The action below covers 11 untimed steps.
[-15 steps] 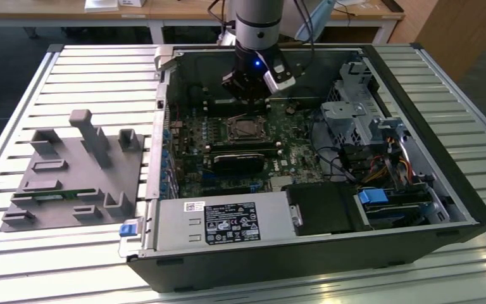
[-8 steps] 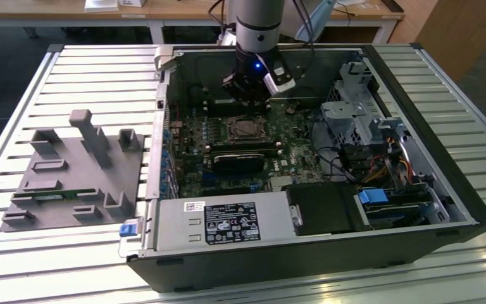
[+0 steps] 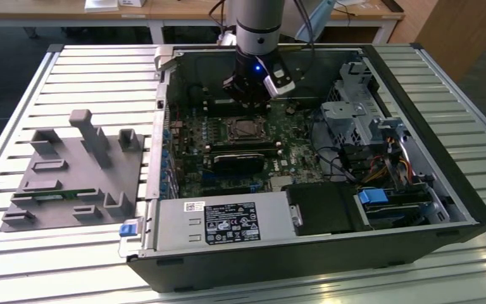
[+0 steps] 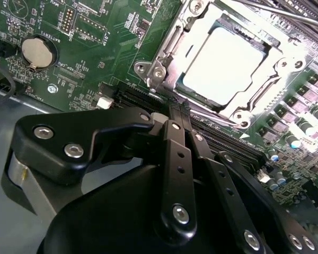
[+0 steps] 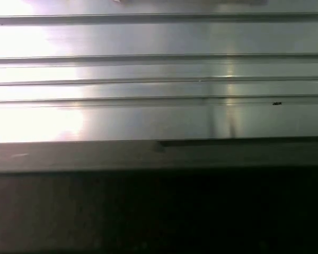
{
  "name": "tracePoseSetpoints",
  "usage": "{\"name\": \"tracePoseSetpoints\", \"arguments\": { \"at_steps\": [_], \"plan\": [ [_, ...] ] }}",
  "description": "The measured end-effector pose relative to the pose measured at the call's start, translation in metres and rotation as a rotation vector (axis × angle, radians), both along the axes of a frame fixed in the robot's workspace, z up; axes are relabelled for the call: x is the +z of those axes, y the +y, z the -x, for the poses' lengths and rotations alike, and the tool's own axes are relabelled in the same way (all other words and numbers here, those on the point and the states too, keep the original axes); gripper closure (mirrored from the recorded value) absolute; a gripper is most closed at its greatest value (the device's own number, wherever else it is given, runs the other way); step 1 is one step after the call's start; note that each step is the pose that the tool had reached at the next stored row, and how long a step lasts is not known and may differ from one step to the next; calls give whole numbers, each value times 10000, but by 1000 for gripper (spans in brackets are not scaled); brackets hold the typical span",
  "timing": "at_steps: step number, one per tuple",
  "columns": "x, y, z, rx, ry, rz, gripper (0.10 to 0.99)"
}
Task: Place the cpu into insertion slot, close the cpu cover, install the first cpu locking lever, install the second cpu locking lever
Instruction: 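Install the first cpu locking lever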
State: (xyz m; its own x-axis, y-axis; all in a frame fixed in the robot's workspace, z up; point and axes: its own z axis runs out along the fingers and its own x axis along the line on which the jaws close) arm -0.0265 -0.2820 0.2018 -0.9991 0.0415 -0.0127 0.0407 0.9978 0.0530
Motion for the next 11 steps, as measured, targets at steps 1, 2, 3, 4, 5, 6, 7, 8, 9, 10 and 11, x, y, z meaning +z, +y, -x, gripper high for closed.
{"name": "tracePoseSetpoints", "arguments": {
  "at_steps": [1,2,3,4,5,6,7,8,9,10,11],
  "plan": [
    [-6,0,-1,0,0,4,980],
    [-12,0,-2,1,-1,8,980],
    [-17,0,-2,1,0,12,980],
    [-21,-1,-3,1,2,18,980],
    [-24,-1,-3,0,4,23,980],
    [-25,-1,-3,0,4,27,980],
    [-26,-1,-3,0,3,27,980],
    [-27,-1,-4,0,2,26,980],
    [-27,0,-4,1,0,22,980],
    [-23,0,-5,0,-4,18,980],
    [-18,1,-5,0,-8,13,980]
  ]
}}
